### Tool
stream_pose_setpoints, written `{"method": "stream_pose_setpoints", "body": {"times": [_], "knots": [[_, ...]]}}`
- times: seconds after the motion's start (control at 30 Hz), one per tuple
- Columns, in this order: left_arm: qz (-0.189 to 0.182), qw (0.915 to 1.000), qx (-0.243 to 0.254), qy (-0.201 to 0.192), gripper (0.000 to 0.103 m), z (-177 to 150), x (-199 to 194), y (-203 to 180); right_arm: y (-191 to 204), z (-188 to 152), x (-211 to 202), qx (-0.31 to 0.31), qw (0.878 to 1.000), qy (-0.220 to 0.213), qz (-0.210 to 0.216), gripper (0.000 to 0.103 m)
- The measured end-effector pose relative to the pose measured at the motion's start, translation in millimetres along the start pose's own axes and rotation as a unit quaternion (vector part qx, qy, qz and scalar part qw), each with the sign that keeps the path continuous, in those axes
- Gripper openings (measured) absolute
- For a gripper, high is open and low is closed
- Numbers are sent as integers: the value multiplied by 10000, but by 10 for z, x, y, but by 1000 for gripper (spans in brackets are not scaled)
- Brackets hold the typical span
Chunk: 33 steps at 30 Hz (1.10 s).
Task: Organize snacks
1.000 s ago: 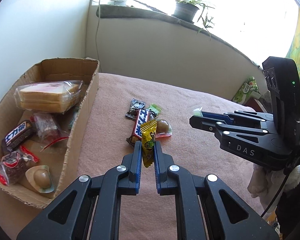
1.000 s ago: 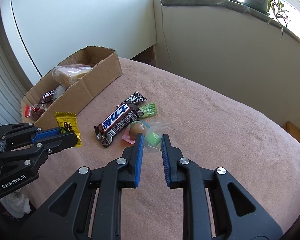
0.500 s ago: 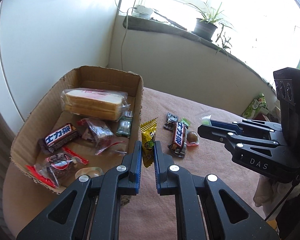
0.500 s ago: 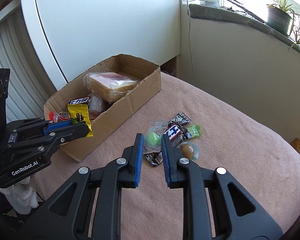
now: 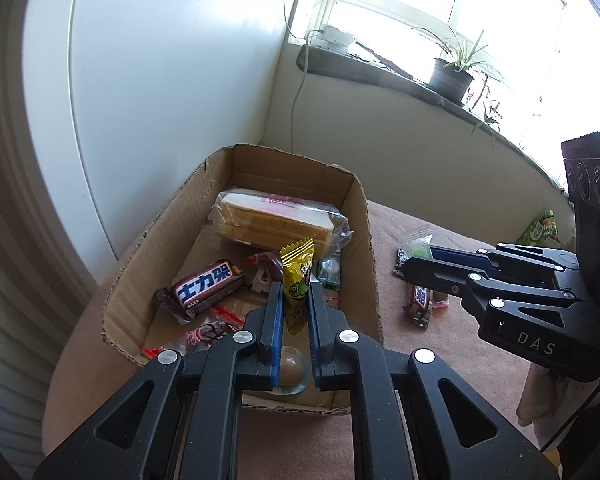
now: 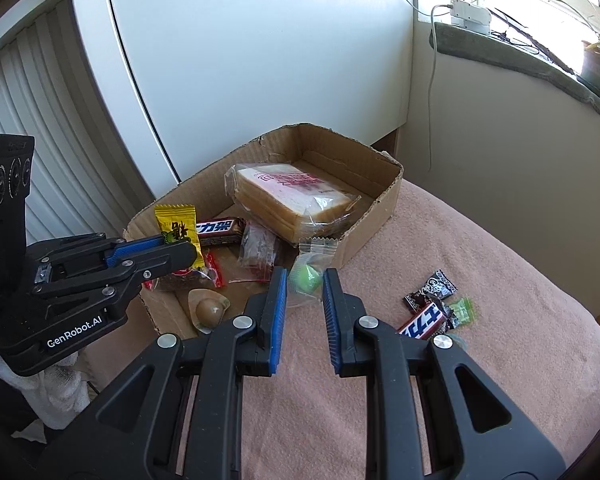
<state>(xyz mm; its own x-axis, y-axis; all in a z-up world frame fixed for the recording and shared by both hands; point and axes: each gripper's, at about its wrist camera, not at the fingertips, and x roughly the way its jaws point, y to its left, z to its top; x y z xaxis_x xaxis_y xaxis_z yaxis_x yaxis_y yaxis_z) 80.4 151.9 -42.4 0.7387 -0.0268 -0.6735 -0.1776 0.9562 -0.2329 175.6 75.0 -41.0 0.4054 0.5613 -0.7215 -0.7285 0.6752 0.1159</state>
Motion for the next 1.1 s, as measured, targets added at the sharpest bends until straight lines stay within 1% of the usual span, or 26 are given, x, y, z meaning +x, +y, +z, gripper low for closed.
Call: {"method": "stream_pose_setpoints", "body": {"times": [0.3, 0.63, 0.7, 0.77, 0.83, 0.93, 1.0, 1.03, 1.1], "knots": [[112, 9999, -103, -53, 10, 0, -58, 128, 223, 162, 208, -188, 9996, 88, 189, 19], [203, 9996, -193, -63, 11, 9, -78, 202, 318, 249, 354, -266, 9991, 143, 308, 19], [229, 9995, -209, -81, 16, 5, -91, 209, 324, 256, 366, -278, 9990, 140, 305, 23], [250, 9994, -222, -85, 16, 6, -90, 220, 307, 255, 358, -276, 9991, 114, 315, 41], [284, 9993, -229, -92, 16, 1, -93, 222, 300, 261, 339, -267, 9991, 73, 314, 50], [299, 9992, -243, -86, 21, 5, -91, 223, 291, 261, 333, -257, 9993, 55, 283, 51], [305, 9992, -237, -90, 22, 5, -92, 218, 273, 256, 321, -250, 9994, 34, 243, 56], [305, 9992, -235, -91, 22, 6, -92, 216, 261, 249, 310, -243, 9994, 15, 228, 60], [300, 9992, -242, -90, 22, 6, -92, 215, 238, 244, 288, -218, 9996, -15, 190, 62]]}}
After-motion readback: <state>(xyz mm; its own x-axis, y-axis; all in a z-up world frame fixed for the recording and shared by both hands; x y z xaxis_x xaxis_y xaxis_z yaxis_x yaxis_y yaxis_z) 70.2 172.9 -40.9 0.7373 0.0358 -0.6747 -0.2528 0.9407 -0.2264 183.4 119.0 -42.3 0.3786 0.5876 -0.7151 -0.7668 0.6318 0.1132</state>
